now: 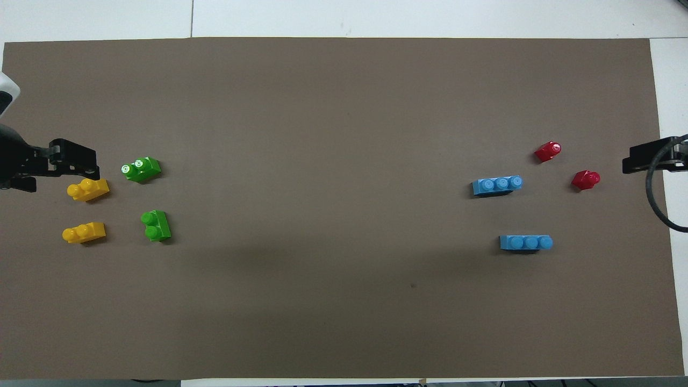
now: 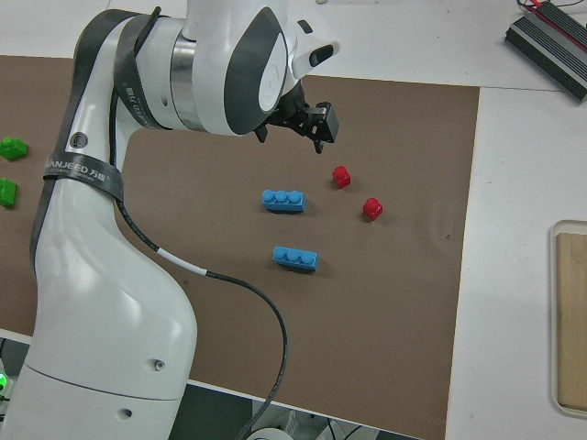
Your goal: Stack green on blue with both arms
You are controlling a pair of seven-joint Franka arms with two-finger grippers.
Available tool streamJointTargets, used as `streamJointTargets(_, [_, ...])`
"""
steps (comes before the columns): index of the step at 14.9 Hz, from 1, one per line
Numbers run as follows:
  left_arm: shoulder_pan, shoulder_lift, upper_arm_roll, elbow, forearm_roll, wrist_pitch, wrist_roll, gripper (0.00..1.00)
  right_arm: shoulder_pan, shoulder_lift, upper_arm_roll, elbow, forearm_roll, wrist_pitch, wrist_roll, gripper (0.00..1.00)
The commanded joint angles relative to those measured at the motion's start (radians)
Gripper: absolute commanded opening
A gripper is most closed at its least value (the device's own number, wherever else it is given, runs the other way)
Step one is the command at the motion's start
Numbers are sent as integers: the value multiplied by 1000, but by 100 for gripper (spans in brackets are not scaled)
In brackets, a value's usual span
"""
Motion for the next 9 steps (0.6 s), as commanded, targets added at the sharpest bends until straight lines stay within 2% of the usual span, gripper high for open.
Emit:
streamJointTargets(1, [-4,-19,7,-17,13,8,12,100,-10,-17,6,-14,-8,-12,-13,100])
streamJointTargets(9, [0,-19,7,-18,13,22,15,100,-10,-17,6,-14,-8,-13,-13,100])
